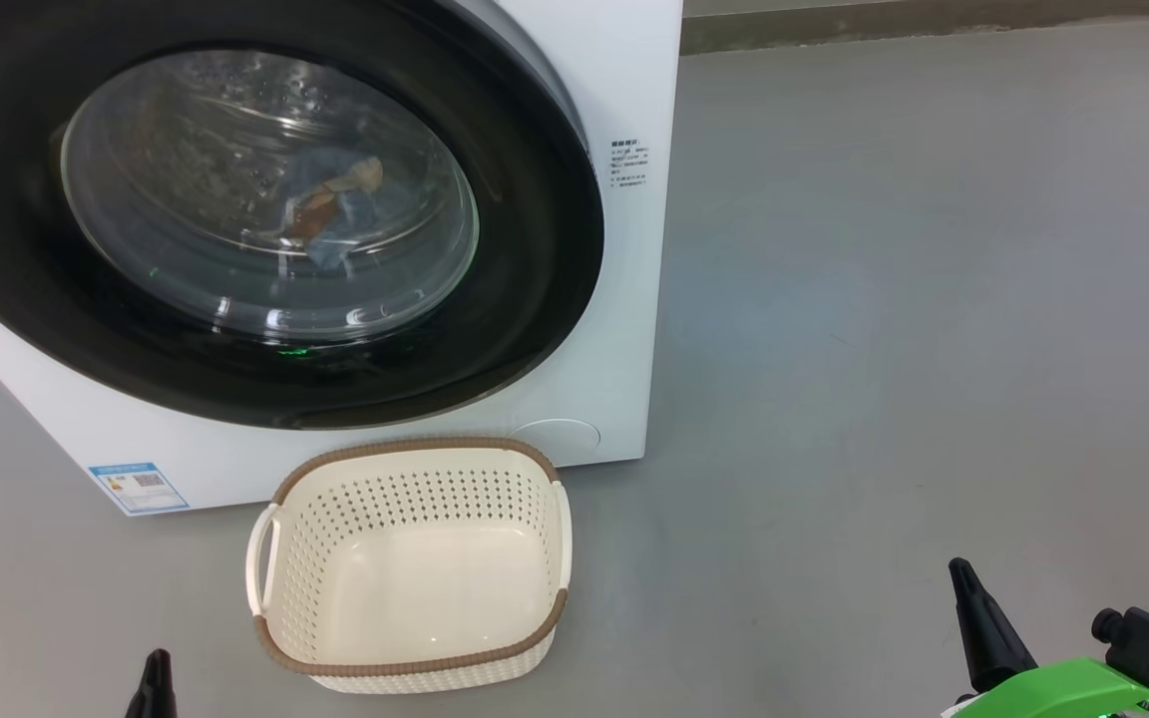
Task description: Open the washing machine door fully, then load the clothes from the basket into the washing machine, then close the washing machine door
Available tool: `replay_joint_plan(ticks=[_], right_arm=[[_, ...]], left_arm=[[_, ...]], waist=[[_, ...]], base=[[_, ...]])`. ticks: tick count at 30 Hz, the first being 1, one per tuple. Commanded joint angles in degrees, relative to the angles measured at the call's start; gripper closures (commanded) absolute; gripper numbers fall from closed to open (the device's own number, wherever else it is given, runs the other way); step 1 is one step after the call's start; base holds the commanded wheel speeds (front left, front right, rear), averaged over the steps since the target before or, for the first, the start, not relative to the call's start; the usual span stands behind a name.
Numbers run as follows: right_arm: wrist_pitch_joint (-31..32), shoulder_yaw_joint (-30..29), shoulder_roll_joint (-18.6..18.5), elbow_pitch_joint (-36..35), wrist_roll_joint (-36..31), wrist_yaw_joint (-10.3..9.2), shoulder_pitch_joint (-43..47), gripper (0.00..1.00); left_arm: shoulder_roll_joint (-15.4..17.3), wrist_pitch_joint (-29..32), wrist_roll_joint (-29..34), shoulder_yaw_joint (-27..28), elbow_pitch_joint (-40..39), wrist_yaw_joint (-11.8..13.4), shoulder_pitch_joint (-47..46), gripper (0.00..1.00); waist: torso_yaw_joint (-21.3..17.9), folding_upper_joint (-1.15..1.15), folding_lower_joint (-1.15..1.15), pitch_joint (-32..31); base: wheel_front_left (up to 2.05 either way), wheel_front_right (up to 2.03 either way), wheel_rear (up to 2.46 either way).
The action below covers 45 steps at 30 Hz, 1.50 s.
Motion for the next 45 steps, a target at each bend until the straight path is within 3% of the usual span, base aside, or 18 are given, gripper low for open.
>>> replay_joint_plan(ticks=[1,45], right_arm=[[0.5,0.0,-0.2,-1.7,1.7,0.01,-2.3,1.0],[8.0,-2.2,1.2,-3.5,29.1,0.02,-3.7,1.0]], left_arm=[[0.8,0.5,-1.6,0.9,-1.0,0.0,-2.7,1.0],[-0.7,7.9,-27.5,1.3,-0.8,-0.1,-6.8,1.0]], waist=[[0.1,0.0,-0.01,0.0],[1.6,0.0,-0.01,-0.5]], base=[[0.0,0.0,0.0],[0.0,0.0,0.0]])
